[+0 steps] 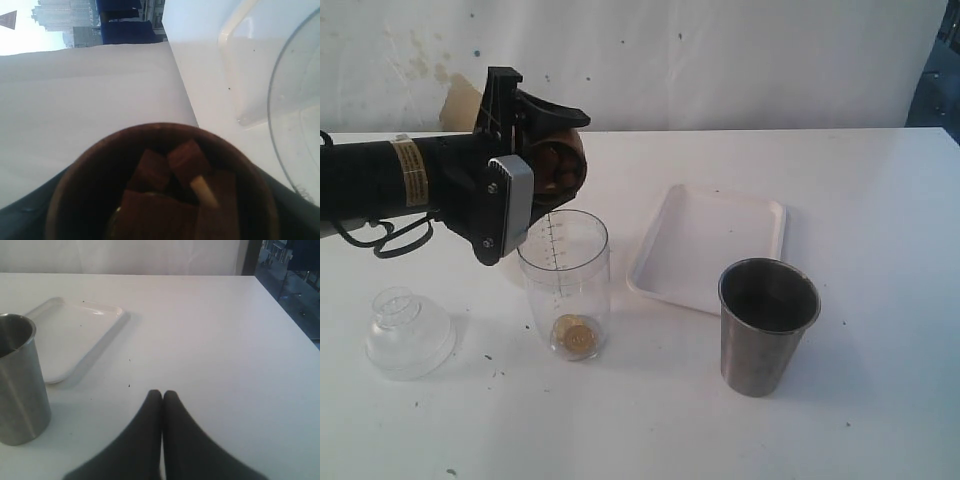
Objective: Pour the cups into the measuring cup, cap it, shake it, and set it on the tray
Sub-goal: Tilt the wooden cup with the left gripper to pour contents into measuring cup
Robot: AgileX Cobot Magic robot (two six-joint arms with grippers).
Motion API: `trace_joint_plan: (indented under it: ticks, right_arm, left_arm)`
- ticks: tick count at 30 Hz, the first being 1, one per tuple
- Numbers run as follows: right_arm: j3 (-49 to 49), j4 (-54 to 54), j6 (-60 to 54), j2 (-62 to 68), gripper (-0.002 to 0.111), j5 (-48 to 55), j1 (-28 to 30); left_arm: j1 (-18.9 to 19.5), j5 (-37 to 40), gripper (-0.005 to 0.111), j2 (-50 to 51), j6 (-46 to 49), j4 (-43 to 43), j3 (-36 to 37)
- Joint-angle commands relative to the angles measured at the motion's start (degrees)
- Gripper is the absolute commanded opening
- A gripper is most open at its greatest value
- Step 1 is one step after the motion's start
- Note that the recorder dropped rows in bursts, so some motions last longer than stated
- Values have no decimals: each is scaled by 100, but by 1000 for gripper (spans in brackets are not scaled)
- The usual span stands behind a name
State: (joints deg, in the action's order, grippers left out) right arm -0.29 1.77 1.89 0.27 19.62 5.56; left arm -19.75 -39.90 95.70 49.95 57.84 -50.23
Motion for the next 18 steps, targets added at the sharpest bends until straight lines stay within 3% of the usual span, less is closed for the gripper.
trace_joint_plan:
  ticks: [1, 18]
  right_arm:
    - [29, 32, 32, -27, 0, 2, 15]
    - [29, 32, 32, -27, 0, 2, 15]
  left_arm:
    - [-29, -116, 0, -23, 22, -125, -56]
    - [-29, -87, 0, -23, 1145, -448, -56]
